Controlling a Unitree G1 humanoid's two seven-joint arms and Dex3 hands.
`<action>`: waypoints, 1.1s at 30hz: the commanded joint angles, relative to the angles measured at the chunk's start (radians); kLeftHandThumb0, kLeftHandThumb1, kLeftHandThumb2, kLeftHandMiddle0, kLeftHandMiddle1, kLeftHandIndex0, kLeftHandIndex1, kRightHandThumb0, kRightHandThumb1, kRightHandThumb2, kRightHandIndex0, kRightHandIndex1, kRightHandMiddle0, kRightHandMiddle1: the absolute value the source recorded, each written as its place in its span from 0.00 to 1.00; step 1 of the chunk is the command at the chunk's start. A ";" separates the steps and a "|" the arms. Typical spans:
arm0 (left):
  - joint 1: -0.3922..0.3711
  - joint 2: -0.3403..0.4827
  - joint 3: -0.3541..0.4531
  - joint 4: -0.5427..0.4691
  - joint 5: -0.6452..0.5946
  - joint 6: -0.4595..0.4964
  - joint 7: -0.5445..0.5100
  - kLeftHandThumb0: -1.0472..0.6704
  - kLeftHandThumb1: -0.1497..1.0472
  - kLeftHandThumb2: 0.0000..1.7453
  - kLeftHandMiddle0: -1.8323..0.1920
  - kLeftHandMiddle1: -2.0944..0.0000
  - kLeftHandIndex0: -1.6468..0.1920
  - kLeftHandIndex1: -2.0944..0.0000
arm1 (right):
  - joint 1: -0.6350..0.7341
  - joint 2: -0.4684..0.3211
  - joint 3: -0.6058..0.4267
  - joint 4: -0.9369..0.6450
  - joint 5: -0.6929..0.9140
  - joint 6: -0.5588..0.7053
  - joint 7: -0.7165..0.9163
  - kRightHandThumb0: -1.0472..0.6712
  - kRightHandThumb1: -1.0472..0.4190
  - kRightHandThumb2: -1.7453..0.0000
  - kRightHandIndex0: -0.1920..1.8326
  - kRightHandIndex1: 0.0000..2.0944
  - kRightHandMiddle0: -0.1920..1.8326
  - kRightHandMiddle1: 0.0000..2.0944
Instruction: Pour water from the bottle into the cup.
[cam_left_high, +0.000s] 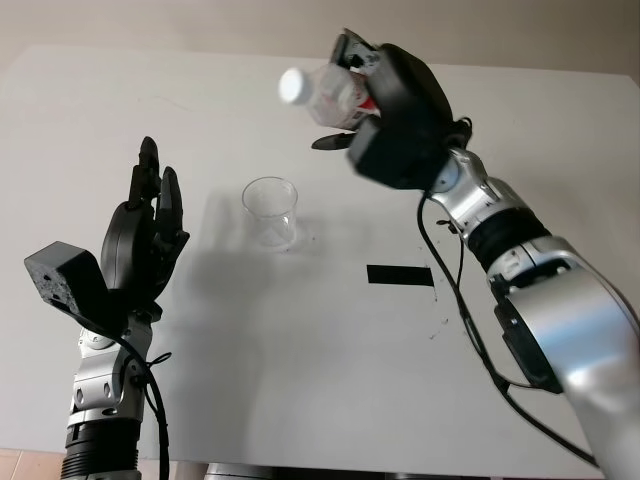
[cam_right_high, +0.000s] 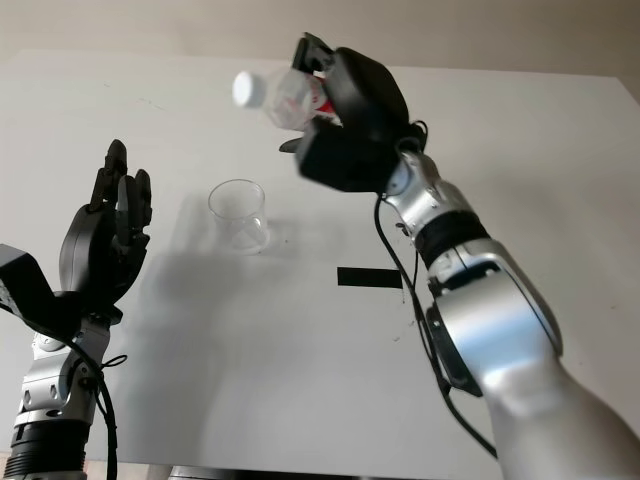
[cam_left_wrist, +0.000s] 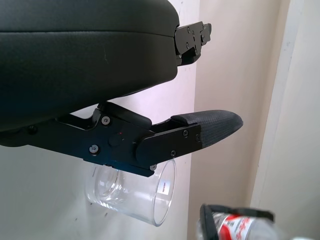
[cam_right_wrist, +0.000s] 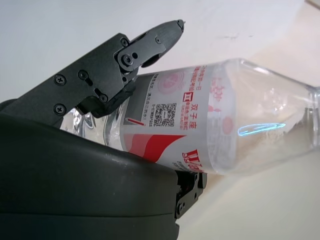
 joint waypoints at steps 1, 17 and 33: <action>-0.010 0.014 0.009 0.002 -0.003 -0.007 -0.007 0.21 1.00 0.37 1.00 1.00 1.00 1.00 | 0.051 -0.002 -0.062 -0.087 0.069 0.052 0.061 0.47 0.00 0.91 0.63 1.00 0.59 1.00; -0.031 0.020 0.001 0.024 -0.006 -0.004 -0.030 0.22 1.00 0.38 1.00 1.00 1.00 1.00 | 0.553 -0.007 -0.293 -0.984 0.529 0.826 0.402 0.48 0.00 0.86 0.61 1.00 0.48 1.00; -0.026 0.025 0.007 0.027 -0.010 -0.008 -0.038 0.21 1.00 0.38 1.00 1.00 1.00 1.00 | 0.672 -0.016 -0.271 -1.095 0.469 0.846 0.426 0.45 0.00 0.85 0.62 1.00 0.41 1.00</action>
